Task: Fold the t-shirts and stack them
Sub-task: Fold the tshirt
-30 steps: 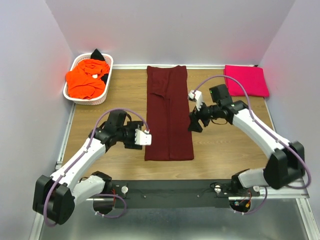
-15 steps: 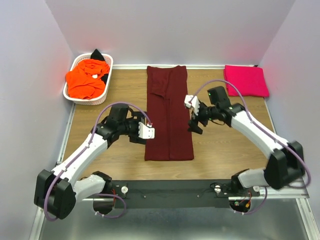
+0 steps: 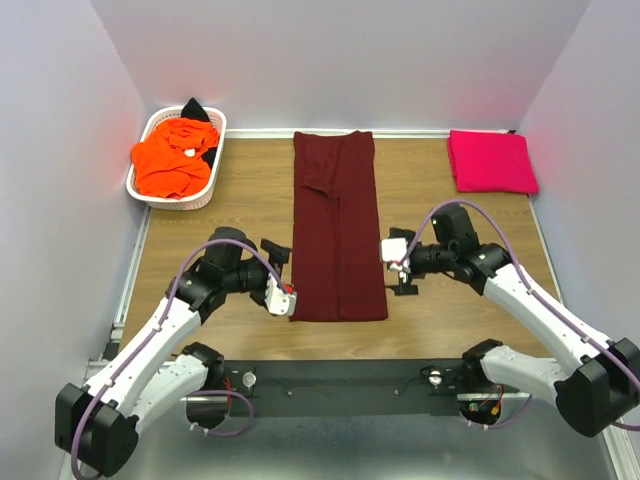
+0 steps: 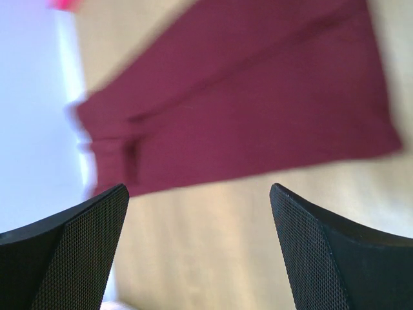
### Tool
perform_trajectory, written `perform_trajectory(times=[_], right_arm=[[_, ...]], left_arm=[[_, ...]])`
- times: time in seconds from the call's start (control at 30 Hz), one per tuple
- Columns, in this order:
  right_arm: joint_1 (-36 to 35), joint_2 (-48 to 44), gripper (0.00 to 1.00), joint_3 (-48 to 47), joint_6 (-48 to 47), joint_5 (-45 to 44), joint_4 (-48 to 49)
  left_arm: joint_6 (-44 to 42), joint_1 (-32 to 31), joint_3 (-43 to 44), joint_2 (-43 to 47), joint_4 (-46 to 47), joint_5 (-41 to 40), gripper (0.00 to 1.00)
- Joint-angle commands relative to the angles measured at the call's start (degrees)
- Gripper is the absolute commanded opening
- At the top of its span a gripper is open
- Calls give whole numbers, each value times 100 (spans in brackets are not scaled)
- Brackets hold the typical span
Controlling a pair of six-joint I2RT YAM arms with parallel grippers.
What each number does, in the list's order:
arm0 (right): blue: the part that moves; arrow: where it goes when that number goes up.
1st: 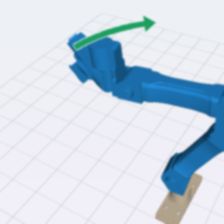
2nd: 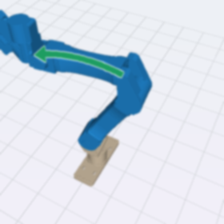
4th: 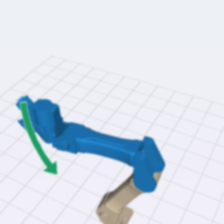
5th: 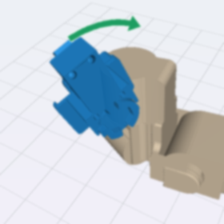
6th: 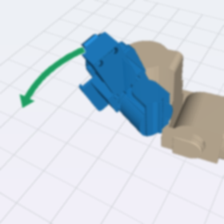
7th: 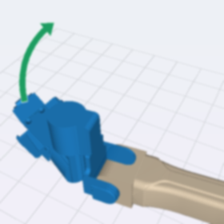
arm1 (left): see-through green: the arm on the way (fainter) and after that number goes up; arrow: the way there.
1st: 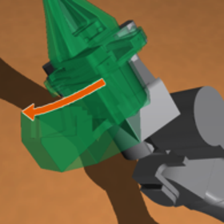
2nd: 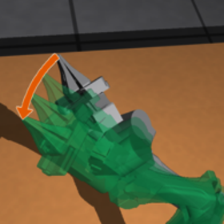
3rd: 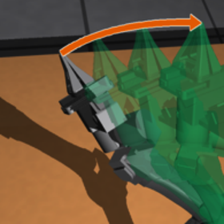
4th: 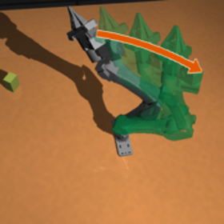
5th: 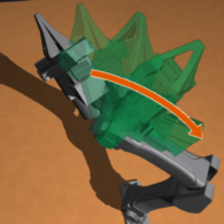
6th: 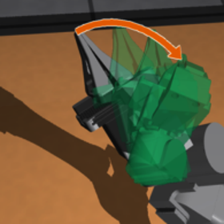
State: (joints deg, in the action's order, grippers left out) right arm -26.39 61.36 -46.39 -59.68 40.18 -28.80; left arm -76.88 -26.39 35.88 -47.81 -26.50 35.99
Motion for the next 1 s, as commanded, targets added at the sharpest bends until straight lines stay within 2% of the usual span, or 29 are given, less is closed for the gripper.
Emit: perform_trajectory(times=[0.0, 0.2, 0.27, 0.33, 0.4, 0.53, 0.77, 0.97], right_arm=[[-384, -160, 100, 437, -588, -125, -838], [-1051, 85, 91, 1079, -554, -678, -768], [-1131, 209, 88, 1158, -545, -714, -681], [-1184, 350, 81, 1220, -518, -731, -540], [-1306, 481, 71, 1290, -518, -749, -399], [-1509, 631, 60, 1553, -553, -942, -171], [-1562, 1071, 57, 1739, -360, -1390, 489], [-1553, 781, 57, 1879, -246, -1434, 507]], left_arm=[[-811, -50, -414, -53, -901, 101, 95], [-592, -603, -758, -368, -646, -346, 85], [-382, -779, -767, -615, -602, -435, 73], [-170, -928, -767, -825, -532, -443, 59], [119, -1200, -758, -966, -391, -479, 52], [523, -1579, -749, -1414, -93, -610, 38], [780, -1895, -521, -2039, -109, -961, 32], [622, -1931, -468, -2109, -259, -1076, 32]])
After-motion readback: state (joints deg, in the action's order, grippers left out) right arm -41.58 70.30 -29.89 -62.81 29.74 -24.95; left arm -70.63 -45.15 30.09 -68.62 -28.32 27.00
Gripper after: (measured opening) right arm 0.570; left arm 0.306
